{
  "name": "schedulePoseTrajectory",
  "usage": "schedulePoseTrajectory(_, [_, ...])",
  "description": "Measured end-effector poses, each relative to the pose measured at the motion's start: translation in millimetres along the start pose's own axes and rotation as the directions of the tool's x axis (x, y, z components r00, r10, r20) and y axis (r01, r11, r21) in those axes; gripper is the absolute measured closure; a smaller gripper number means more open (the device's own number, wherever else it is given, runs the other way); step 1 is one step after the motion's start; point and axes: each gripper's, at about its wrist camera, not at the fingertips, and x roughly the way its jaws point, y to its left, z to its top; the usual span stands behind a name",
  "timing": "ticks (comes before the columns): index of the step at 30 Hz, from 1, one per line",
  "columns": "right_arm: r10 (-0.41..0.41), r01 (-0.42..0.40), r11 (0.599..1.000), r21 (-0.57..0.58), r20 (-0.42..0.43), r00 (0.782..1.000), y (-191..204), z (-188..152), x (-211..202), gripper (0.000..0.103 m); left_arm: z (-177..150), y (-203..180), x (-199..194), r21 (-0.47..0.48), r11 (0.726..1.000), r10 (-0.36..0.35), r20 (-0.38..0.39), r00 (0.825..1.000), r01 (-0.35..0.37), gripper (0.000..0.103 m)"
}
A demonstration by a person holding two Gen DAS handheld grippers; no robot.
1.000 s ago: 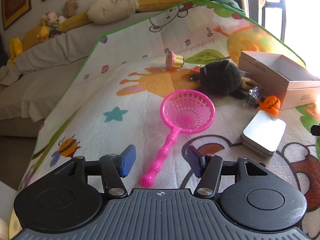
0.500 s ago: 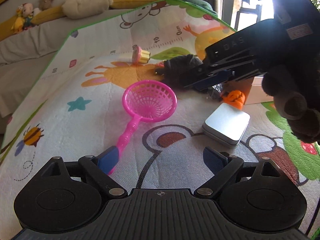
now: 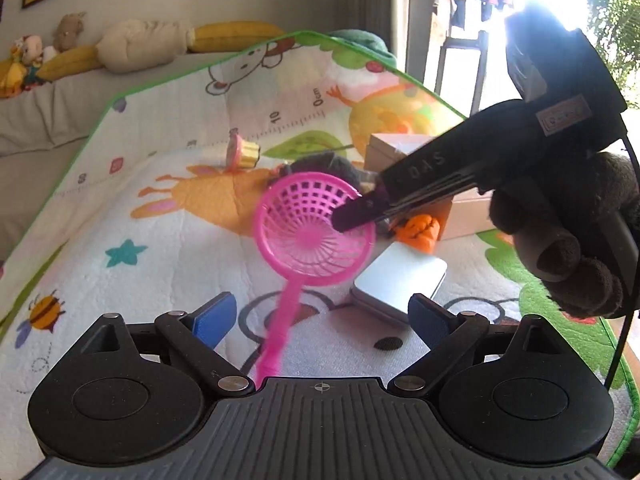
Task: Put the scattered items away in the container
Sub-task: 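Lift the pink net with the right gripper toward the left gripper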
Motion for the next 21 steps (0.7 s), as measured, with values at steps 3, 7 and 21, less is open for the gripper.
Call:
schedulePoseTrajectory(3, [-0.065,0.066,0.998,-0.015,0.039,0.997,-15,-14,-42,0.097,6,-12,-6,0.033,0.999,-0.026,0.004,1.0,0.026,0.006])
schedulePoseTrajectory(7, [-0.199,0.2,0.98,-0.008,0.058,0.978,-45,-39,-86,0.097,4,-37,1,0.059,0.993,-0.098,-0.028,0.995,0.099,0.005])
schedulePoseTrajectory(21, [-0.323,0.312,0.943,0.117,0.089,0.942,-74,-54,-132,0.095,-2,-91,7,0.159,0.975,-0.142,-0.082,0.986,0.154,0.003])
